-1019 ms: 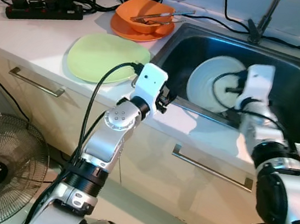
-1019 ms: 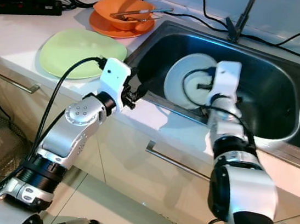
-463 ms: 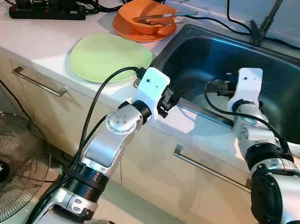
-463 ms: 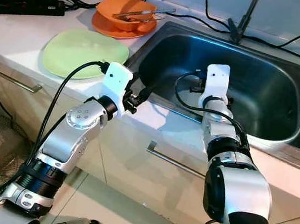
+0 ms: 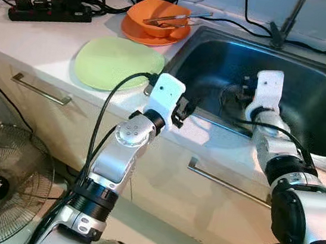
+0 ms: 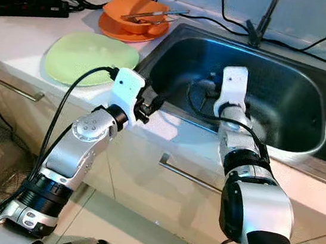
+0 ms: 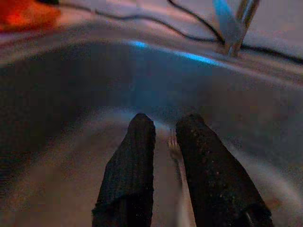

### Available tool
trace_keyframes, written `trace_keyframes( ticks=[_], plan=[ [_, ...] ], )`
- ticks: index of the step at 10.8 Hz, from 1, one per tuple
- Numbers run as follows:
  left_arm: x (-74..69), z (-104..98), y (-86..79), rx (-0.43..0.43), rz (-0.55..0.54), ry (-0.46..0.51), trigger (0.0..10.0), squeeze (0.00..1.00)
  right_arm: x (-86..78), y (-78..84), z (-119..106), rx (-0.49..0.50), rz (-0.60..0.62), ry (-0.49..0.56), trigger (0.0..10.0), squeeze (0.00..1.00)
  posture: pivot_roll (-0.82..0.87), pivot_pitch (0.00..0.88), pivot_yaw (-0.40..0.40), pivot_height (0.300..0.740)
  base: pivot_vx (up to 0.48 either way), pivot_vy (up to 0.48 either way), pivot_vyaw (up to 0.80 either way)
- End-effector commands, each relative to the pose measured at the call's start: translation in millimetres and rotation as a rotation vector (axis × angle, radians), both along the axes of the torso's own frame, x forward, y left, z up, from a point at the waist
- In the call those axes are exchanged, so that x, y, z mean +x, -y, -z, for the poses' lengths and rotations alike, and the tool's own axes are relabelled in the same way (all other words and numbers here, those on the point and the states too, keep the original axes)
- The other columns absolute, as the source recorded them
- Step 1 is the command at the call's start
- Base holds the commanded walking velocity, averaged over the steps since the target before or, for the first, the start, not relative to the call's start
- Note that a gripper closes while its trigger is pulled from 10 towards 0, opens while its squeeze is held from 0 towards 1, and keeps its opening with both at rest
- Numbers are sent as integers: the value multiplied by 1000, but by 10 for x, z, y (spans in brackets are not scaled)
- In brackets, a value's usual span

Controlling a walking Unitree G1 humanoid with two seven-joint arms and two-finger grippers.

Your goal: Kitchen organization

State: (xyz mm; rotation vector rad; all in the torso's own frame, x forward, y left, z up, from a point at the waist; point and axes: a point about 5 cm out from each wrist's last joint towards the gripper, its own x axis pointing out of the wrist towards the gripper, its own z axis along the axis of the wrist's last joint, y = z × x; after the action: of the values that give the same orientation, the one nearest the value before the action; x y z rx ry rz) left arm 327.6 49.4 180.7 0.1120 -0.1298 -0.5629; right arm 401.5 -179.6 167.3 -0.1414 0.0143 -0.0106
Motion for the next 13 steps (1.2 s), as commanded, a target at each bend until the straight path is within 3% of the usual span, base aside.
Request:
trace_keyframes(
  ticks=[1, 2, 4, 5, 7, 10, 11, 13],
  plan=[
    [14, -24, -43, 24, -43, 48, 10000, 0, 5, -22, -95, 21, -23, 68, 10000, 0, 95, 65, 26, 740, 0, 0, 0],
    [29, -48, -70, 45, -69, 80, 10000, 0, 6, -33, -162, 41, -37, 111, 10000, 0, 86, 70, 24, 740, 0, 0, 0],
    [23, -166, -199, 81, -125, 316, 10000, 0, -90, -49, -326, 115, -65, 268, 10000, 0, 65, 80, 20, 740, 0, 0, 0],
    [-5, -162, -292, 103, -162, 289, 10000, 0, -218, -59, -413, 121, -105, 364, 10000, 0, 60, 83, 14, 740, 0, 0, 0],
    [37, -168, -396, 102, -224, 275, 10000, 0, -451, 48, -372, 124, -117, 413, 10000, 0, 48, 88, 10, 740, 0, 0, 0],
    [-7, -68, -545, 118, -280, 253, 10000, 0, -698, 175, -165, 98, -127, 378, 10000, 0, 42, 98, 9, 740, 0, 0, 0],
    [-50, -22, -622, 140, -298, 250, 10000, 0, -752, 154, -73, 122, -127, 346, 10000, 0, 45, 99, 8, 740, 0, 0, 0],
    [-132, -13, -735, 239, -327, 281, 10000, 0, -814, -59, 158, 193, -148, 278, 10000, 0, 66, 96, 16, 740, 0, 0, 0]
  ],
)
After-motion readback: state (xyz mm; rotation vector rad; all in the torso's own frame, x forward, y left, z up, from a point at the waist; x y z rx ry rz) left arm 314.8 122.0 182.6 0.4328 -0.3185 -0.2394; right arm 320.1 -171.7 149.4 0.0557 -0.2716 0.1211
